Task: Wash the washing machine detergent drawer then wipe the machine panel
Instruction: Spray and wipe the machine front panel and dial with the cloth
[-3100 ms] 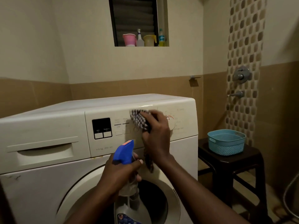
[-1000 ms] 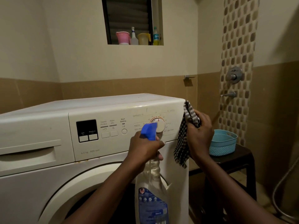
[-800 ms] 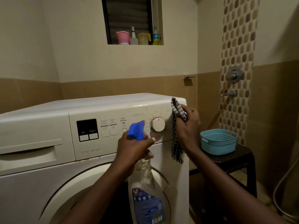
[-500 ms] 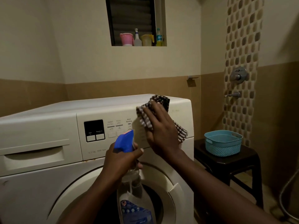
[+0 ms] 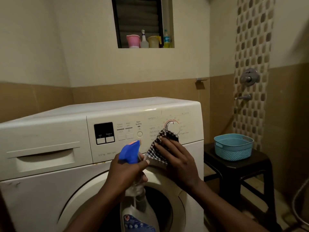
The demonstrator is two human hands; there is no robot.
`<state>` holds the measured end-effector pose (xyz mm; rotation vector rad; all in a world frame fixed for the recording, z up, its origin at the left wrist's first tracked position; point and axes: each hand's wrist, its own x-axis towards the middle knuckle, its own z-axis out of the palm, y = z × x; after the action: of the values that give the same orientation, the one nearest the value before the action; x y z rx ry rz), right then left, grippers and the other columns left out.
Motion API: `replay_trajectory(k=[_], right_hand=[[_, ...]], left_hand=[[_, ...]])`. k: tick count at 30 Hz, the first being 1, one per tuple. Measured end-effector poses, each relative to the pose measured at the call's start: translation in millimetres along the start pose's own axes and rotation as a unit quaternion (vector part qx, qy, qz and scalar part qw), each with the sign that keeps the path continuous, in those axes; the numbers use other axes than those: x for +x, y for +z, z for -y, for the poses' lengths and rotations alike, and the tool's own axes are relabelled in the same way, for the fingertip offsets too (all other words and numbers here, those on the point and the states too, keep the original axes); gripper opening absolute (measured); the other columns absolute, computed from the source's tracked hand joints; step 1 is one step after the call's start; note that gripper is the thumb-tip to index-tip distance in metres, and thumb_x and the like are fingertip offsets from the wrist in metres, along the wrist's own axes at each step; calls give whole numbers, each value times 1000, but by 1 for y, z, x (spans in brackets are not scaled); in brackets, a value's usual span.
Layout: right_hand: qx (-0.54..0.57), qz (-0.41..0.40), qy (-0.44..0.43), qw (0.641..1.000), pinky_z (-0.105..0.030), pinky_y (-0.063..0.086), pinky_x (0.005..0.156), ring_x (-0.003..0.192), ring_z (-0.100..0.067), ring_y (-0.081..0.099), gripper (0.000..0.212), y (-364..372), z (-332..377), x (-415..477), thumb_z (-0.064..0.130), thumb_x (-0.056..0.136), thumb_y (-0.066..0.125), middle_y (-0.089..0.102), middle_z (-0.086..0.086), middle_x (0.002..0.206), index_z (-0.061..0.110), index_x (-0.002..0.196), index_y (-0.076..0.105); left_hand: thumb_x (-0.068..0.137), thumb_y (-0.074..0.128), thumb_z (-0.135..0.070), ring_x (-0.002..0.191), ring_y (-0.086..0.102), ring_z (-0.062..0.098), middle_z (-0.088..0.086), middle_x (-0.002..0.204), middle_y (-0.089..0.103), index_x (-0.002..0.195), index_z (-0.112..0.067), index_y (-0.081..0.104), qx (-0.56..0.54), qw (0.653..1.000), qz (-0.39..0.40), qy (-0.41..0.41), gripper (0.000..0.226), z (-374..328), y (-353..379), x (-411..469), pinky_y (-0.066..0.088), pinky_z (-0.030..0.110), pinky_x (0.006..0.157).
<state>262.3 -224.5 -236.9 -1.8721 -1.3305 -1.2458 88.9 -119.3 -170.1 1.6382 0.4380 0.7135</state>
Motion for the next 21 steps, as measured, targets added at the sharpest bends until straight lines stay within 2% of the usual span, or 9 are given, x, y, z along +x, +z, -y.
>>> replay_trajectory(k=[4,7,9,12,14,15,17,19,21], right_hand=[[39,-9,82,996,-32,47,101,131,-19,44,63,-4,-1,-9,23,74,81,49,2,142,22,133,58],[70,-49,174,981,-31,43,99,129,-20,41,63,-6,-8,-15,4,71,67,47,0,137,20,130,59],[131,-117,292,940,-28,42,99,122,-22,44,59,-11,-9,-7,-4,71,58,48,-6,132,15,127,61],[204,-201,419,862,-5,38,85,96,-7,48,33,-28,-8,28,-1,86,59,49,-4,117,6,119,63],[233,-212,432,845,-15,46,86,87,-4,47,22,-38,-7,55,9,90,59,47,-2,113,6,111,63],[244,-208,422,848,-22,49,85,89,-5,48,22,-39,-4,65,13,89,60,47,-2,114,8,110,63],[247,-191,377,872,-18,44,81,101,-11,47,26,-36,2,72,16,87,64,46,-3,120,12,113,63],[211,-155,321,910,-21,36,90,117,-18,39,33,-28,5,68,21,85,64,43,-4,131,18,118,63],[173,-113,267,941,-34,32,102,128,-23,31,42,-22,6,61,24,78,59,40,-5,140,24,120,64]], left_hand=[[78,77,-3,55,66,34,16,68,64,91,-3,63,9,1000,3,-3,19,-1,-8,-2,56,37,61],[78,78,-5,56,67,34,16,69,65,91,-3,63,18,1000,7,2,19,-3,-15,-5,57,37,62],[78,78,-6,57,67,33,17,71,66,93,-3,64,22,1000,8,3,21,-4,-18,-7,57,36,61],[79,77,-5,55,66,31,17,73,65,95,-2,63,12,1000,11,-3,21,-5,-21,-8,56,35,59],[79,77,-6,55,66,29,17,73,66,95,-2,64,16,1000,14,-1,21,-5,-20,-9,57,37,62],[79,77,-6,55,67,29,16,73,66,94,-2,64,17,1000,14,1,21,-4,-19,-9,57,39,64],[79,77,-6,56,66,31,16,72,66,92,-2,63,15,1000,16,5,19,-2,-17,-8,57,42,68],[79,77,-6,56,67,31,16,71,66,91,-3,64,15,1000,16,0,18,0,-13,-8,56,42,66],[79,78,-6,56,67,30,15,70,66,92,-4,64,12,1000,21,-6,19,1,-8,-8,56,37,61]])
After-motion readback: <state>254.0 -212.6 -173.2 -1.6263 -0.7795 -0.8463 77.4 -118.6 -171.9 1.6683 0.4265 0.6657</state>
